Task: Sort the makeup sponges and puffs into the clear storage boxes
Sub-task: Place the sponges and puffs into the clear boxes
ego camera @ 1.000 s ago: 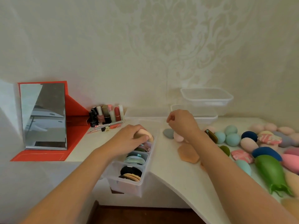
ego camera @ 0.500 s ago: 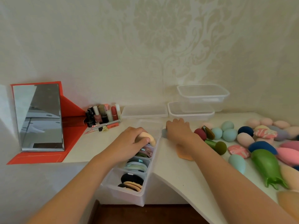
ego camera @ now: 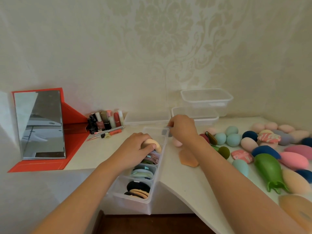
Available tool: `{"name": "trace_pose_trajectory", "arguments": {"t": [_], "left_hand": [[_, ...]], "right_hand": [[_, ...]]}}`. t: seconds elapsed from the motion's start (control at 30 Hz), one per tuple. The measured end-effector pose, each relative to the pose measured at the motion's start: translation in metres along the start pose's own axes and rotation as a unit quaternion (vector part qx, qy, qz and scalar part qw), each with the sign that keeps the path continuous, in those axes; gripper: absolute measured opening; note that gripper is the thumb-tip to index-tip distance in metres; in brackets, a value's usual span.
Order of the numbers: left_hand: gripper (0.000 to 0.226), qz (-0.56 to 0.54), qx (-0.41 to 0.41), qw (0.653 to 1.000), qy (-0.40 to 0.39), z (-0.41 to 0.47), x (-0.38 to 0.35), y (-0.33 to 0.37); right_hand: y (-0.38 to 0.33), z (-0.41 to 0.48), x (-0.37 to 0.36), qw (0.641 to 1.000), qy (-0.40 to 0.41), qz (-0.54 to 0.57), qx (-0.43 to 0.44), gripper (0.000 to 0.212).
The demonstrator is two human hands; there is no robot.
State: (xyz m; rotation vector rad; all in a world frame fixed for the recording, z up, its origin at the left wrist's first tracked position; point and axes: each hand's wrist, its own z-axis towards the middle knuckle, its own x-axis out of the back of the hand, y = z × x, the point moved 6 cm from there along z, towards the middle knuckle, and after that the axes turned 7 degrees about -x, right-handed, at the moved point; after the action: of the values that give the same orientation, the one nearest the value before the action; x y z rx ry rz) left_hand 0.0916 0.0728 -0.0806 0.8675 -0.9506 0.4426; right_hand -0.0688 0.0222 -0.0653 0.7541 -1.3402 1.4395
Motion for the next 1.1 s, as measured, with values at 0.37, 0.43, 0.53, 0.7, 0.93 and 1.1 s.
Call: {"name": "trace_pose_trajectory", "arguments": {"t": [0.37,0.43,0.53,0.7,0.93,1.1], "left_hand": [[0.011,-0.007,0.013,1.0,0.018,0.003,-0.003,0.006],[0.013,-0.008,0.03,0.999,0.029,0.001,-0.002,0.003],[0.017,-0.01,0.043,0.998,0.034,0.0,-0.002,0.002],[0.014,-0.014,0.034,0.999,0.039,0.0,0.0,0.004],[0.017,-0.003,0.034,0.999,0.037,0.0,0.001,0.005],[0.018,0.004,0.034,0.998,0.046,-0.001,0.0,0.005]], "right_hand": [[-0.026,-0.02,0.043,0.976,-0.023,0.185,0.113,0.012],[-0.033,-0.025,0.034,0.981,-0.042,0.136,0.132,0.013],[-0.037,-0.03,0.029,0.98,-0.064,0.115,0.148,0.016],[-0.036,-0.033,0.04,0.978,-0.057,0.122,0.157,0.019],[-0.046,-0.035,0.043,0.98,-0.042,0.088,0.172,0.011],[-0.04,-0.033,0.028,0.986,-0.084,0.022,0.145,0.013]]}}
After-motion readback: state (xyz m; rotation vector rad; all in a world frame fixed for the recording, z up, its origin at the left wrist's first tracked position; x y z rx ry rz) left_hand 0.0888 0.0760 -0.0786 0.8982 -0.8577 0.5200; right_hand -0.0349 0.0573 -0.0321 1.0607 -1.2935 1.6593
